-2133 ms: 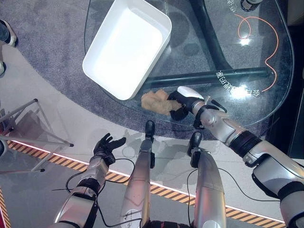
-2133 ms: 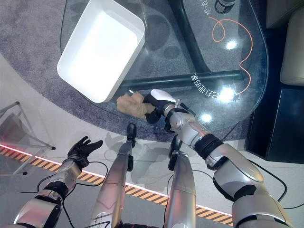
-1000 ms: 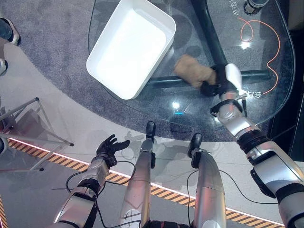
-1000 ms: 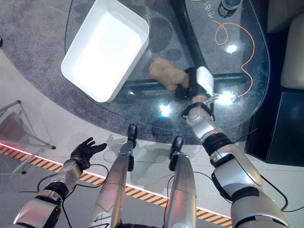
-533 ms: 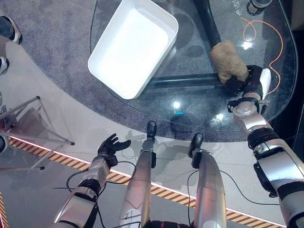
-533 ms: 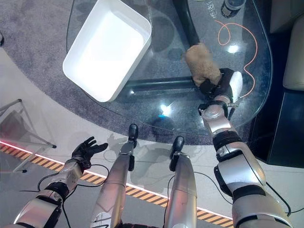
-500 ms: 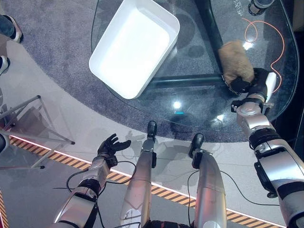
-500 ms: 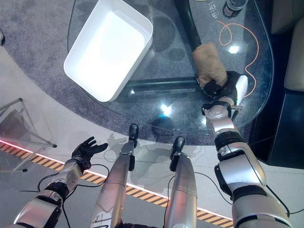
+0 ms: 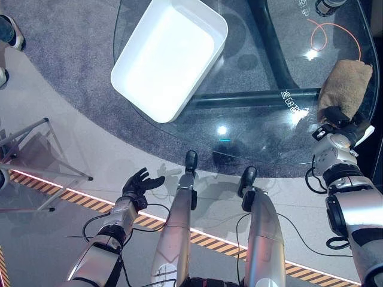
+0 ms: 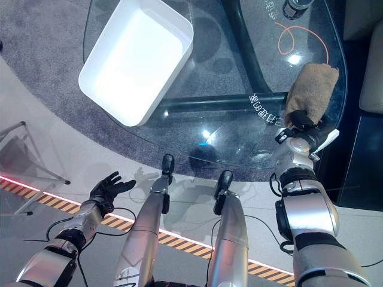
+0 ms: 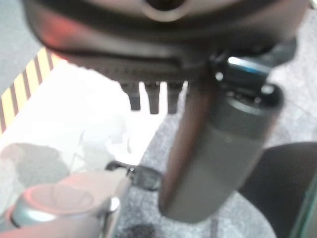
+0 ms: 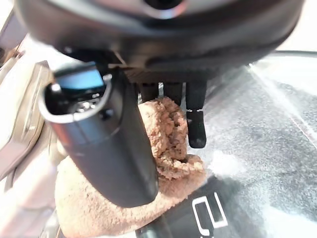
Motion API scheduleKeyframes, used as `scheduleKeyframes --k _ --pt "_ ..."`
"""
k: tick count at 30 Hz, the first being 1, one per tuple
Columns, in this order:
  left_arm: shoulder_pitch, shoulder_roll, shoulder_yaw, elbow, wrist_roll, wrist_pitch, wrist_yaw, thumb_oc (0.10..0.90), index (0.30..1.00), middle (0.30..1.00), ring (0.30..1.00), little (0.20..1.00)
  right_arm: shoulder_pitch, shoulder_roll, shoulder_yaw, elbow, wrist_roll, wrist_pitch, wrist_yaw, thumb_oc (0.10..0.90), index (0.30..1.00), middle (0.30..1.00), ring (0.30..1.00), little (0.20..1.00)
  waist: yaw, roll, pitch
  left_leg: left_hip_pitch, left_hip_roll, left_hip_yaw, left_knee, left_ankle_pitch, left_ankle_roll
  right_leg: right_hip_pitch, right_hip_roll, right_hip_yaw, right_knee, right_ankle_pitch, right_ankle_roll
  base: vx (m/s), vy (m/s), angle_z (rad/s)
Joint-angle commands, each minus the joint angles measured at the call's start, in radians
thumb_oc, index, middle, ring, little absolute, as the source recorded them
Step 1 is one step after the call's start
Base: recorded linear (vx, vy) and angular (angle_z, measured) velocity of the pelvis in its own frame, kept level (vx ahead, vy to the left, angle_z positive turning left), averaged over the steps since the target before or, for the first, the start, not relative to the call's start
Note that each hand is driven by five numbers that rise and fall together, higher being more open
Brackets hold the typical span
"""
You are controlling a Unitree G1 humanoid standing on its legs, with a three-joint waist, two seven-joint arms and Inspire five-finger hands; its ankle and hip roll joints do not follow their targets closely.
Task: Wipe the table with a cloth and put it in the basket.
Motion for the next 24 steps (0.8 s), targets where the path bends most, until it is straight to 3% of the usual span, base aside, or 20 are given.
scheduleKeyframes --k 1,7,14,24 --pt "0.029 0.056 0.026 0.063 -0.005 -0.029 -0.013 0.800 0.900 0.900 0.900 0.900 0.046 -0.159 -0.032 0.010 0.010 -0.094 -0.077 0.100 0.300 0.300 0.300 0.200 -0.016 0.003 -0.023 0.011 -0.050 0.057 0.126 -0.110 0.073 0.013 0.060 -0.030 -0.107 0.121 0.016 0.00 0.000 0.00" --pt "0.022 0.065 0.023 0.061 -0.014 -0.023 -0.013 0.800 0.900 0.900 0.900 0.900 0.037 -0.159 -0.010 -0.024 -0.052 -0.097 -0.057 0.100 0.300 0.300 0.300 0.200 -0.018 0.000 -0.023 0.010 -0.049 0.056 0.123 -0.108 0.071 0.014 0.062 -0.028 -0.114 0.123 0.016 0.00 0.000 0.00" --pt "0.027 0.069 0.023 0.054 -0.017 -0.022 -0.015 0.800 0.900 0.900 0.900 0.900 -0.004 -0.143 0.084 -0.155 -0.241 -0.090 -0.057 0.100 0.300 0.300 0.300 0.200 -0.019 -0.003 -0.023 0.014 -0.053 0.057 0.112 -0.103 0.068 0.018 0.062 -0.031 -0.128 0.126 0.015 0.00 0.000 0.00" --pt "0.050 0.069 0.039 0.019 -0.003 -0.020 -0.008 0.800 0.900 0.900 0.900 0.900 -0.046 -0.129 0.238 -0.371 -0.432 0.042 0.072 0.100 0.300 0.300 0.300 0.200 -0.015 -0.008 -0.023 0.020 -0.054 0.064 0.104 -0.098 0.064 0.025 0.058 -0.038 -0.134 0.121 0.010 0.00 0.000 0.00"
